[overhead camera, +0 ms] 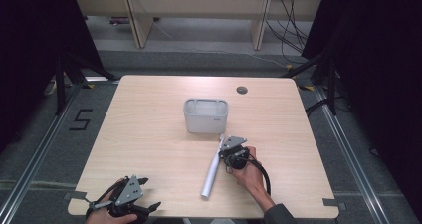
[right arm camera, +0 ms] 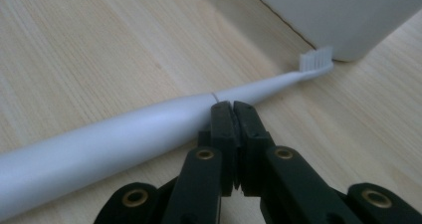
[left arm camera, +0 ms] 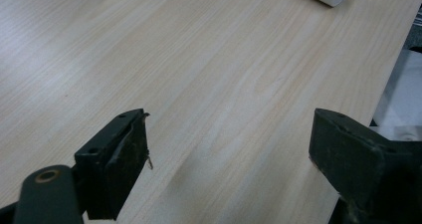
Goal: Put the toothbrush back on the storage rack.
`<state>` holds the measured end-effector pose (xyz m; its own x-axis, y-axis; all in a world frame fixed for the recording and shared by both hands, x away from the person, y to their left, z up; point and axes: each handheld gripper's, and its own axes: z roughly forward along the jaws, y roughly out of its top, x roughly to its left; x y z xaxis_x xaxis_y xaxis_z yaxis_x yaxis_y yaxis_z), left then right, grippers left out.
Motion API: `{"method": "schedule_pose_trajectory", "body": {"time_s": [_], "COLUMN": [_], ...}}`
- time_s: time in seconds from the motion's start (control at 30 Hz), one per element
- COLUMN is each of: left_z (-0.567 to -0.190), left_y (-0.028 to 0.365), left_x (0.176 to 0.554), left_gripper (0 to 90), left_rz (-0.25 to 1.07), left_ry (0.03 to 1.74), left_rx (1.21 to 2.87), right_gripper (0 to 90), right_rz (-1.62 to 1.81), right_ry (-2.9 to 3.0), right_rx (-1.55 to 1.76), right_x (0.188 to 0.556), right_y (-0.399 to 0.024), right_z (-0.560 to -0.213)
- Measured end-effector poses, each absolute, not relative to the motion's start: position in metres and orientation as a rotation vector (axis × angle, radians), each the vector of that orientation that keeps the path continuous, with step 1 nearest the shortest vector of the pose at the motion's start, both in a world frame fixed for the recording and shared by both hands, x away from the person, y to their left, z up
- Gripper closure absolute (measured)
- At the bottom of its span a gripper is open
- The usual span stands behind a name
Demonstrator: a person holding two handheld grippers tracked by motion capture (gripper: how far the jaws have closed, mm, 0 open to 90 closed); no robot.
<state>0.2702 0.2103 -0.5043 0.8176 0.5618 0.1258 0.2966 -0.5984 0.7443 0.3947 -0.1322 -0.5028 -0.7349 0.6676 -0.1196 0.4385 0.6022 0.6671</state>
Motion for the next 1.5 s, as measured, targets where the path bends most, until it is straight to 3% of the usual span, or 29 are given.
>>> {"method": "schedule_pose_trajectory", "body": {"time_s": [0.73,0.97,1.03,1.3,1.5], "left_z": [-0.503,-0.503,-0.503,-0.503,-0.502], "left_y": [0.212,0.212,0.213,0.212,0.213], "left_x": [0.27,0.27,0.27,0.27,0.27], "left_gripper": [15.0,15.0,15.0,15.0,15.0], "left_rz": [0.468,0.467,0.473,0.483,0.467], "left_ry": [0.627,0.63,0.635,0.632,0.633], "left_rx": [2.245,2.249,2.236,2.235,2.246], "right_gripper": [83.5,70.4,62.2,52.5,50.5], "right_rz": [0.861,0.891,0.902,0.813,0.721], "right_ry": [2.543,2.539,2.538,2.65,2.711], "right_rx": [0.805,0.948,0.927,0.94,0.881], "right_x": [0.402,0.406,0.407,0.392,0.387], "right_y": [-0.1,-0.113,-0.117,-0.104,-0.093], "right_z": [-0.504,-0.479,-0.469,-0.46,-0.463]}}
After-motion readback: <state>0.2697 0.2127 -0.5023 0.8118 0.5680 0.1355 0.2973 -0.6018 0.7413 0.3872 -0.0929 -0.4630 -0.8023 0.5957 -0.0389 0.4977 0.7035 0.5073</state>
